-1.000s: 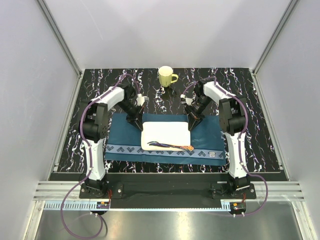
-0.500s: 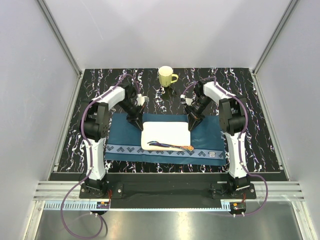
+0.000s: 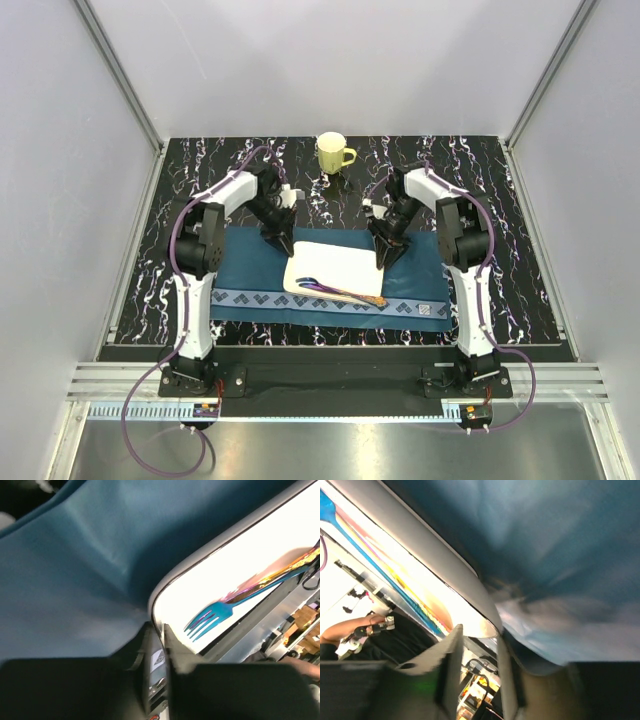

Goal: Set the dinner table for one person
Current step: Move the plate onto the napkin.

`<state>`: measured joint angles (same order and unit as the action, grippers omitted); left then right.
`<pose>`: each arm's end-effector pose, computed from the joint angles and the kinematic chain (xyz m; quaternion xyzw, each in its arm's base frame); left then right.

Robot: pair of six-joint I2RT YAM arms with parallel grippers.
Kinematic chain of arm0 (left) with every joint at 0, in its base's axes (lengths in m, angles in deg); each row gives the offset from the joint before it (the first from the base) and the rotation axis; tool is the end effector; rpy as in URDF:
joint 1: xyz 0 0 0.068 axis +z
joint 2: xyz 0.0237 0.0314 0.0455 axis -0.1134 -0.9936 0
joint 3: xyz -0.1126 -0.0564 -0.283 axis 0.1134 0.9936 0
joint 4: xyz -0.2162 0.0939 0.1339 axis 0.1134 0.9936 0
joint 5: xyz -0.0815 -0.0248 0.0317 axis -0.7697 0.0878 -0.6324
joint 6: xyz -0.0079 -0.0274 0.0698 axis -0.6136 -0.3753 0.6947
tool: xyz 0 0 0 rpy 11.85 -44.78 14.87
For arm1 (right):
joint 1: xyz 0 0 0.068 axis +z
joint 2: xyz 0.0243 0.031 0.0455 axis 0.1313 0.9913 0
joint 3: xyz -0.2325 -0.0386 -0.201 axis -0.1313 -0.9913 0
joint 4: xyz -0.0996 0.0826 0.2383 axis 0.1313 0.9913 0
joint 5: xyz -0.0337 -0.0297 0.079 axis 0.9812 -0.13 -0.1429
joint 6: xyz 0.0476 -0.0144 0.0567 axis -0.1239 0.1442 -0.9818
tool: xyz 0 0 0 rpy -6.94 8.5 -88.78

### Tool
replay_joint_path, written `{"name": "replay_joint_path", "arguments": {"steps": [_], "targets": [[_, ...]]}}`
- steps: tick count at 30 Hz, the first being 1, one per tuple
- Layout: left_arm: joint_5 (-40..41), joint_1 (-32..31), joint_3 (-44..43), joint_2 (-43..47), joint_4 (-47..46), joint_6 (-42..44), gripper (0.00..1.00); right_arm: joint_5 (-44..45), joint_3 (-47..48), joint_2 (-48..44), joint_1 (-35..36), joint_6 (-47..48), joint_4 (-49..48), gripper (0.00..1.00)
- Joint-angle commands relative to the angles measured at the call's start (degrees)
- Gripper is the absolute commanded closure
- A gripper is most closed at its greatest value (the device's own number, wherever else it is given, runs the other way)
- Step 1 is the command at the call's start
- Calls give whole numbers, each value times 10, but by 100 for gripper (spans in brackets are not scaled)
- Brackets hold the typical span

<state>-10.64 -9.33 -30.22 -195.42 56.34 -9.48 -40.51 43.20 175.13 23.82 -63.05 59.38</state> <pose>0.4168 -0.1580 0.1616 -0.1839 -0.9304 0.3142 0.0427 0.4083 0.1556 0.1353 0.2251 -0.9184 -0.2831 0.1603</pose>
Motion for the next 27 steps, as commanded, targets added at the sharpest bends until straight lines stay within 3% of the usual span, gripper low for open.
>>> {"name": "replay_joint_path", "arguments": {"steps": [1,5,12,20,25,27], "targets": [[-31,-23,-2,5,-24,1,75,-10,13,-24,23,-10,-25,59],[-13,-19,13,19,-30,-1,59,1,22,-26,23,-18,-29,53],[-6,-8,36,64,-31,4,59,12,-4,-73,19,-20,-29,52],[5,-2,57,100,-33,7,59,35,-98,-138,14,-21,-48,53],[3,5,75,112,-47,4,58,55,-178,-183,-14,-55,-122,52],[10,11,91,113,-66,-3,52,74,-198,-211,-35,-90,-158,52]]}}
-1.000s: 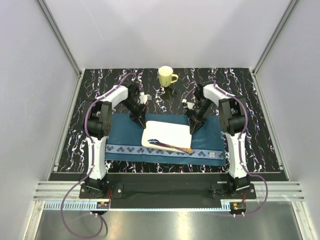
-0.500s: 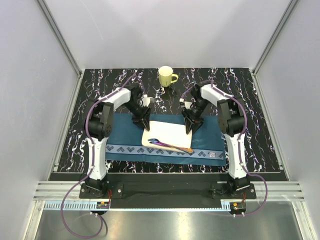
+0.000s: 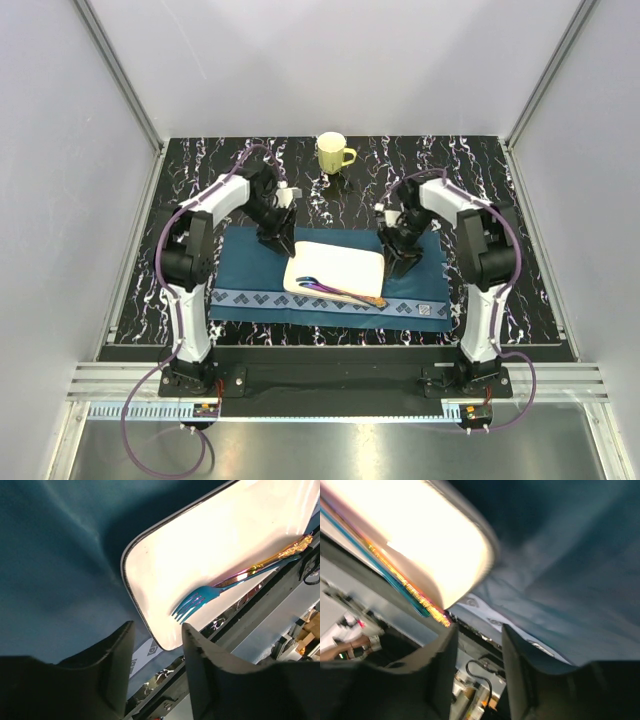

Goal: Set the dinner table for one person
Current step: Move the plate onto the napkin.

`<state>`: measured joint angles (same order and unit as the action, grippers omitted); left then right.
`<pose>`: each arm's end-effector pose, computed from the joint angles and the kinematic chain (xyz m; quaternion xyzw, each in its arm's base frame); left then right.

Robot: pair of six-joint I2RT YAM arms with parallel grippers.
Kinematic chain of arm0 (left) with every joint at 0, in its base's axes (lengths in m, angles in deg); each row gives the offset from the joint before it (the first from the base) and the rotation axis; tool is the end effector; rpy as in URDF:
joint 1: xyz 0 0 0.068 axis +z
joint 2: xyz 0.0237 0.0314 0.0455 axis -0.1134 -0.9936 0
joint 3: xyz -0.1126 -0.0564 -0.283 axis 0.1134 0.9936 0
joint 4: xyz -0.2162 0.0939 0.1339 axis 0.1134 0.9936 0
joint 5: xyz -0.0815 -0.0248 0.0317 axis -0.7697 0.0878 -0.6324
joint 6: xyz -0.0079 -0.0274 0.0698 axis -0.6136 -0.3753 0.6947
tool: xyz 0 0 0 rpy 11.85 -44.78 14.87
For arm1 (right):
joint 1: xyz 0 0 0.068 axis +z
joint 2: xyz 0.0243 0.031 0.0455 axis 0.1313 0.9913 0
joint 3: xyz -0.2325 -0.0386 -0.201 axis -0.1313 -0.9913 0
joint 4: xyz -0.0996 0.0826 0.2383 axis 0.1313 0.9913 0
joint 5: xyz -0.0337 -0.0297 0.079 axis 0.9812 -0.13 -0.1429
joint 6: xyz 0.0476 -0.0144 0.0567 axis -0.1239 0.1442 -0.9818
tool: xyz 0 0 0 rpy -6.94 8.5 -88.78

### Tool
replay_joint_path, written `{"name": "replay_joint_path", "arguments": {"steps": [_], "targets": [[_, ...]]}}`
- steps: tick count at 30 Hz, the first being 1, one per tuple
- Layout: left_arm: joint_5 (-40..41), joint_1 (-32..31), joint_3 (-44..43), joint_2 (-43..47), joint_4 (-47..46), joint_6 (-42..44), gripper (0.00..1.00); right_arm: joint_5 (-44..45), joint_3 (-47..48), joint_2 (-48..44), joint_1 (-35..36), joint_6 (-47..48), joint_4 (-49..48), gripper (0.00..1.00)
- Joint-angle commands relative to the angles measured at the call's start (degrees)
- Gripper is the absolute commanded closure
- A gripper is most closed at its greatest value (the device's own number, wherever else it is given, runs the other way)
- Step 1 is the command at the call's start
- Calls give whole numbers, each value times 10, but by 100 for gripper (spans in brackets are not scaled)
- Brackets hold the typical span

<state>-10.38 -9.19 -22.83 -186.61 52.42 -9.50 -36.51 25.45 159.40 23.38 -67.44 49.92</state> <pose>0.3920 -0.1496 0.1920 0.1971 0.9283 -0.3153 0.0019 0.3579 0.1339 0.1678 0.2119 -0.9390 -0.2481 0.1086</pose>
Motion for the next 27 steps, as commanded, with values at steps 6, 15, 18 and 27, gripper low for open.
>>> {"name": "replay_joint_path", "arguments": {"steps": [6,15,18,27], "targets": [[29,13,65,50,-99,-30,42,13,-40,-68,-46,-85,-75,56],[104,23,74,104,-126,-59,10,81,44,-97,-106,-82,-88,45],[140,23,51,105,-117,-58,4,90,56,-130,-134,-69,-101,13],[172,22,134,202,-151,-113,1,-91,72,-93,-188,-155,-39,19]]}}
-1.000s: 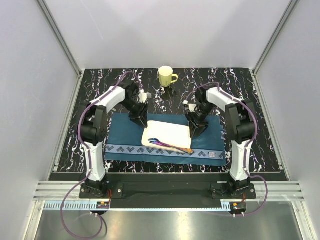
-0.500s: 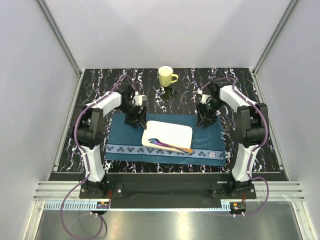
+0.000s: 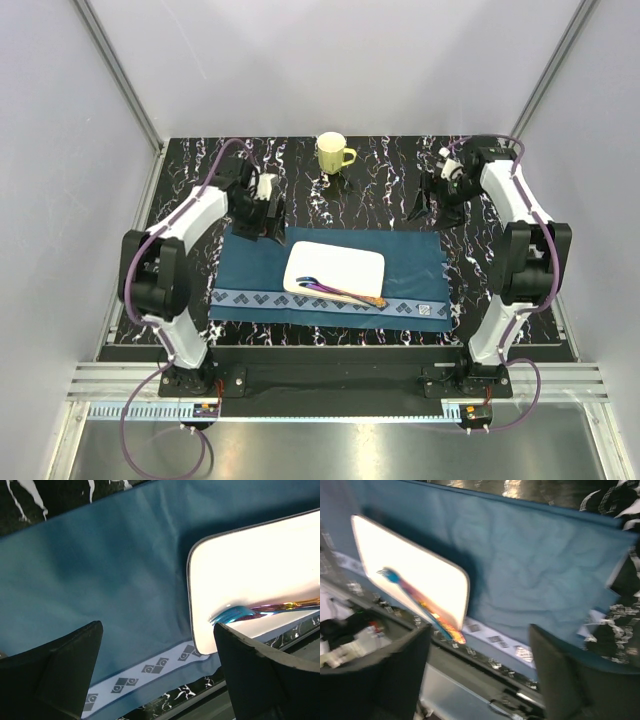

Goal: Set the dinner table for one person
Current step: Move the plate onto the napkin.

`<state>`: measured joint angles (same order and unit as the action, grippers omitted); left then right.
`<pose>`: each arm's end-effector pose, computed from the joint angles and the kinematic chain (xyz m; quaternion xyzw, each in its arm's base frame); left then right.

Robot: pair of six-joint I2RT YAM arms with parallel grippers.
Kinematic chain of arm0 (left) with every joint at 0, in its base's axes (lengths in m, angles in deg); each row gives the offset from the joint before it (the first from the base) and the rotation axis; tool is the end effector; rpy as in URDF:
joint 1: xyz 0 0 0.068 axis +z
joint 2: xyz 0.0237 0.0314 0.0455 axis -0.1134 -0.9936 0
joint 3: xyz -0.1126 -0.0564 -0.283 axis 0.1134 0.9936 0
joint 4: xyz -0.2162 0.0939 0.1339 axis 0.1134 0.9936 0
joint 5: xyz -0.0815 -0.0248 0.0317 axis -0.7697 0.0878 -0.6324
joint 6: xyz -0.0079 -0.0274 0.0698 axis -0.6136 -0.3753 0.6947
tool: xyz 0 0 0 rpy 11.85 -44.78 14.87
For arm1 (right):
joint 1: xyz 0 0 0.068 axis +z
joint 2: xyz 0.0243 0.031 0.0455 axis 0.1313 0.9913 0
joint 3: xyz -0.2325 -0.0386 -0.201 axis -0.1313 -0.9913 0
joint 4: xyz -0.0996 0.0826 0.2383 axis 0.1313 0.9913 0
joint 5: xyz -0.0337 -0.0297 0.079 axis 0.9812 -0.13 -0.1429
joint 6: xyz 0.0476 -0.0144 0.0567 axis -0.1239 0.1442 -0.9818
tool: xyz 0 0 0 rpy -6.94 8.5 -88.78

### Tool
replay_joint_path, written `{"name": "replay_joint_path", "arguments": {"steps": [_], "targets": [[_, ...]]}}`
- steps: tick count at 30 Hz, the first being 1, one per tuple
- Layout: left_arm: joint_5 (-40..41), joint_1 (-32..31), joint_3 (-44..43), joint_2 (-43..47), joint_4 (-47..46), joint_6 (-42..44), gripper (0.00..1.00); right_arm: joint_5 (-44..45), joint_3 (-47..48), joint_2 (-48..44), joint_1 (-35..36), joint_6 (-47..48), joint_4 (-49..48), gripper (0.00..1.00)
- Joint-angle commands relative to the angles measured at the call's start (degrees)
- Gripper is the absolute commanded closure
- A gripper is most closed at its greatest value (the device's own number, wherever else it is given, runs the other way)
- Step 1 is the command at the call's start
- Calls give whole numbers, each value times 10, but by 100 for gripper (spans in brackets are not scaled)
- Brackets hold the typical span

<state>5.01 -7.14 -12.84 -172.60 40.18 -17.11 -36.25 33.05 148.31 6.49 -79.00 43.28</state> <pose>0.3736 -0.1145 0.2343 0.1430 0.9588 -0.2005 0.1413 0.3987 0.0236 0.2742 -0.0300 0.9617 0.2463 0.1165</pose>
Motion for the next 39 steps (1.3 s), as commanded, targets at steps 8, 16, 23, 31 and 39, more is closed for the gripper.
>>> {"name": "replay_joint_path", "arguments": {"steps": [8,16,23,31,39], "targets": [[78,-47,102,137,-101,-41,1,-109,29,-41,30,5,6,0],[49,-39,89,148,-117,-10,1,-159,-106,-98,30,-8,-63,0],[29,-38,143,174,-146,20,1,-176,-284,-180,25,-94,-248,3],[-40,-30,181,111,-193,10,1,-180,-315,-123,25,-67,-282,8],[-55,-27,155,63,-169,63,1,-153,-323,-123,26,-96,-287,9]]}}
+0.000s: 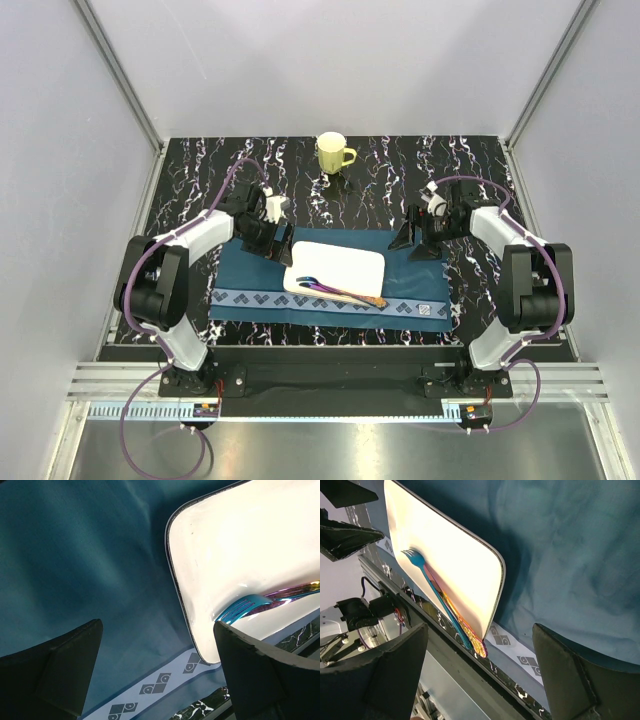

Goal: Set the dinner table for one person
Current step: Move the plate onto the napkin.

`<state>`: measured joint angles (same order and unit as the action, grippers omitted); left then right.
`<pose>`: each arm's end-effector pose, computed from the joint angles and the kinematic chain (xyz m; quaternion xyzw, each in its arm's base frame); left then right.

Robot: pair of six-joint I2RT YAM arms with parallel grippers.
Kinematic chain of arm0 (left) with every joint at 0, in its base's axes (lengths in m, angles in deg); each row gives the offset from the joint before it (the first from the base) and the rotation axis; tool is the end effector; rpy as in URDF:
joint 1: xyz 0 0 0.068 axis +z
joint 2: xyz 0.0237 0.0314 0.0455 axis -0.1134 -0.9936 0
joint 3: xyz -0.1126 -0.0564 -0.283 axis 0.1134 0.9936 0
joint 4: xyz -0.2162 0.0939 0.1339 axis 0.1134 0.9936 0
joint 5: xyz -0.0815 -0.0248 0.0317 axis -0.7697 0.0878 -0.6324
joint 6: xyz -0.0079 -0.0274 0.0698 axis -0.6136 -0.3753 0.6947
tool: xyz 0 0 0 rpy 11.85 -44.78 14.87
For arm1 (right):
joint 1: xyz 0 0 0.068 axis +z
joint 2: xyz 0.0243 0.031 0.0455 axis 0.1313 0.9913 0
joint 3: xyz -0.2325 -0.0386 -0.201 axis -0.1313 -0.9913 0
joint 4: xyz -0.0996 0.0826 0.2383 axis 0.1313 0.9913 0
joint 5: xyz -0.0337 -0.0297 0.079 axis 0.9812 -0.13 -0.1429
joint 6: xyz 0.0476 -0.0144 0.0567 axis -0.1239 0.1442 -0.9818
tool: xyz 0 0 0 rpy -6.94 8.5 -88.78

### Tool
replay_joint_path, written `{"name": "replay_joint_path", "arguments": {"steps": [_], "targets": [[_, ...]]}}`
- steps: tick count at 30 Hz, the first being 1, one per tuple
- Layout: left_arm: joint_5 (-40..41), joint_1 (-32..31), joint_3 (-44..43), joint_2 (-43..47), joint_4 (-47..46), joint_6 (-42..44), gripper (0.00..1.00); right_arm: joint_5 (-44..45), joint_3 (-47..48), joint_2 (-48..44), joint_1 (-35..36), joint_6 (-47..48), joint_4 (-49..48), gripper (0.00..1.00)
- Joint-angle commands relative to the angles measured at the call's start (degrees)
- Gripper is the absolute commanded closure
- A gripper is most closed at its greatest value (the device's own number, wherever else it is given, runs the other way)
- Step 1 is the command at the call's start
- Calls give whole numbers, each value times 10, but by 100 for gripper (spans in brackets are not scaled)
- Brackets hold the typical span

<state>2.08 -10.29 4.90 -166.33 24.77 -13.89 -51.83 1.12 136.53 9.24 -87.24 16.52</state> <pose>0.3284 -0.1264 0.1941 0.2053 0.9365 -0.2275 0.1705 0.3297 0.0545 0.2095 -0.0227 0.9136 0.3845 0.1306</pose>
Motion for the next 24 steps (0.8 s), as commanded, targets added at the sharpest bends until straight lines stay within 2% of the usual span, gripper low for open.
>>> {"name": "replay_joint_path", "arguments": {"steps": [1,8,10,20,24], "targets": [[-36,5,-19,-3,-25,30,1,10,-9,-14,-2,-11,-24,9],[-60,7,57,-11,-120,-15,1,-29,-65,-24,-2,-35,-78,16],[-66,7,71,-17,-133,-19,1,-49,-77,-9,0,-45,-104,21],[-73,12,40,-47,-139,-27,1,-58,-44,63,71,-47,-98,26],[-75,10,21,-62,-128,-44,1,-62,-30,95,93,-49,-93,32]]}}
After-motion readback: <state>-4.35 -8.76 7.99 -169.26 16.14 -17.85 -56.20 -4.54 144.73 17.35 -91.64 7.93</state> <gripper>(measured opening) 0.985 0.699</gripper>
